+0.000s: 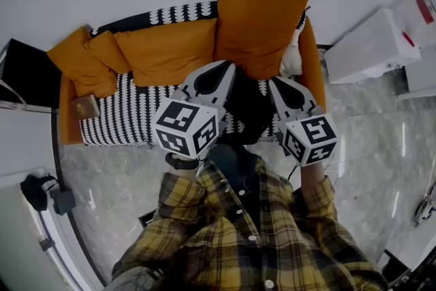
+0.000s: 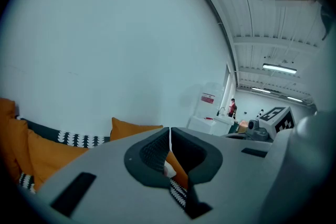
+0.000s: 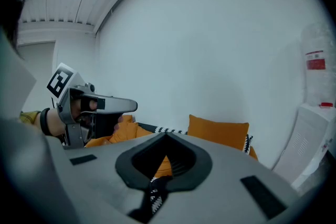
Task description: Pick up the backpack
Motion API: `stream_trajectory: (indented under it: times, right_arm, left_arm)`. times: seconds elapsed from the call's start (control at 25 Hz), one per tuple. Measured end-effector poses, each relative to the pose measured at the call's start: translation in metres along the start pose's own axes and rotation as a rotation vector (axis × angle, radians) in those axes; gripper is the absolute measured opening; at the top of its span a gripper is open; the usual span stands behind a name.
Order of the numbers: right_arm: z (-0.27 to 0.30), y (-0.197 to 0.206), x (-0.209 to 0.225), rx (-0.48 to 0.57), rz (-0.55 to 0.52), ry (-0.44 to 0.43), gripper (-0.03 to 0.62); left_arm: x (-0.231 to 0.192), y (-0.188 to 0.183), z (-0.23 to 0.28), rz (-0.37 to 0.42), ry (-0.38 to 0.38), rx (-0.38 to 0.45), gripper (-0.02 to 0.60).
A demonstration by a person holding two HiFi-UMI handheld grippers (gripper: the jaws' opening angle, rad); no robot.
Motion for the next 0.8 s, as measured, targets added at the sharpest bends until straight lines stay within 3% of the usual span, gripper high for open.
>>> stream_trajectory:
  times: [0.4, 0.8]
  right_arm:
    - [0.013, 0.012, 0.004, -0.037, 0.046, 0.02, 0.016]
    - [0.021, 0.036, 0.001, -0.088, 0.087, 0.041, 0.016]
  left_arm:
    - [-0.019, -0.002, 0.015, -0.004, -0.005, -0.043, 0.029]
    - [-0.032, 0.025, 0.024, -0.013, 0.004, -0.126, 0.029]
Point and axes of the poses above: the fingertips, and each gripper's own axes: z forward along the fingers, x to its right, y out of its underside, the point moved 1 cm from there along -z, backward along the fingers, and after that the axes turned 12 degrees about -z, right-handed, at the moved point
